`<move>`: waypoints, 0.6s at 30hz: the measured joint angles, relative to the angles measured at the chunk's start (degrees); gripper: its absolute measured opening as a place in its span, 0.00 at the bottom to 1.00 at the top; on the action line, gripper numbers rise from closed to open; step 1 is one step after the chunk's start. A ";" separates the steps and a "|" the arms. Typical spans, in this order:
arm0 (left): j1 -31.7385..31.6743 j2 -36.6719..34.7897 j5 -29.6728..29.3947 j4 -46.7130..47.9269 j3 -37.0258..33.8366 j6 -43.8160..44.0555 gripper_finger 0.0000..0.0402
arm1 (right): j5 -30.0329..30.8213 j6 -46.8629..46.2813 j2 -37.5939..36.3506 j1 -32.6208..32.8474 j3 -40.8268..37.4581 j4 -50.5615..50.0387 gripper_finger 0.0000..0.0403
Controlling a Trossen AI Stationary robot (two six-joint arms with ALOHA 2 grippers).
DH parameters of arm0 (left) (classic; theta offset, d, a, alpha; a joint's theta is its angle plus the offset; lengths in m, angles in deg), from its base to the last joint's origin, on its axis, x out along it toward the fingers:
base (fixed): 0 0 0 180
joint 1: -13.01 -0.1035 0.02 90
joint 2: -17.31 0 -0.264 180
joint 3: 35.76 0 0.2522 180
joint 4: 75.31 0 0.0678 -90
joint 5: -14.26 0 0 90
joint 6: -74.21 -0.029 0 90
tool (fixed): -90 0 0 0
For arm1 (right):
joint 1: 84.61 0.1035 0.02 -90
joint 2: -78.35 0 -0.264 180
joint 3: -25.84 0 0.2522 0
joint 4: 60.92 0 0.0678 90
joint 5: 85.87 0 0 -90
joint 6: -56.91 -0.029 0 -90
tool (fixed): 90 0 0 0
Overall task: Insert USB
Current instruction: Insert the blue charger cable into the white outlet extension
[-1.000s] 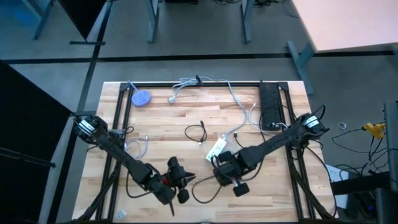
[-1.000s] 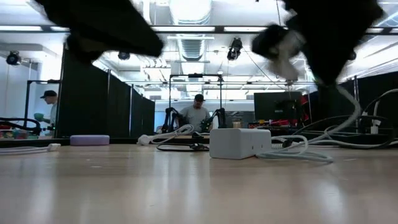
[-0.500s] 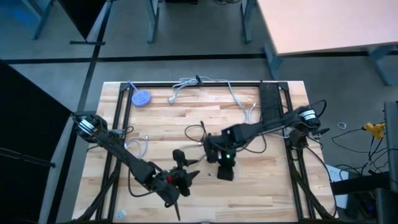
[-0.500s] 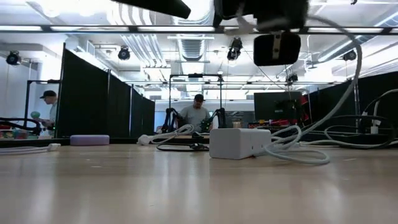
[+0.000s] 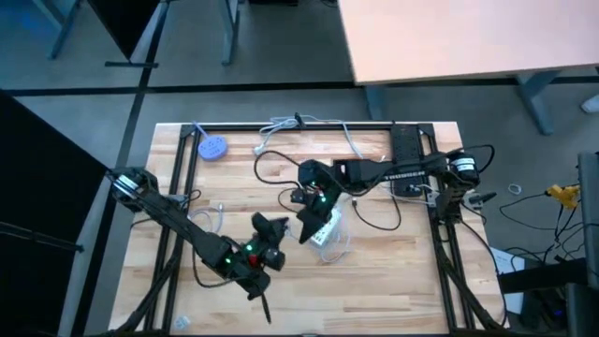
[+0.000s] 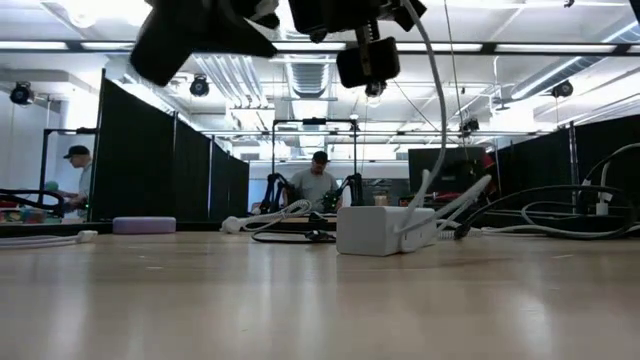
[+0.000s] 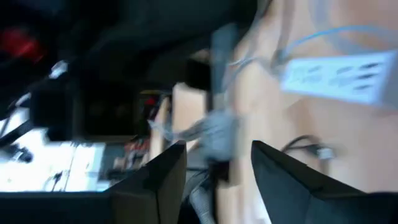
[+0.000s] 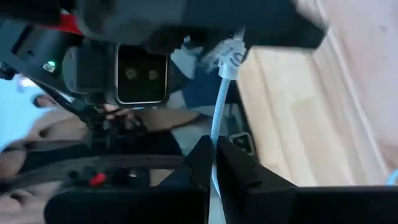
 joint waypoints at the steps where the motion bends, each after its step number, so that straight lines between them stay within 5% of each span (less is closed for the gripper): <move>1: -0.03 -0.96 -0.84 -0.05 -0.37 0.01 0.40 | 0.00 -0.74 0.01 -0.22 0.00 0.41 0.00; 18: -0.06 -4.32 -0.92 0.94 -1.50 -6.01 0.25 | 2.78 -5.21 0.01 -1.90 0.02 10.87 0.00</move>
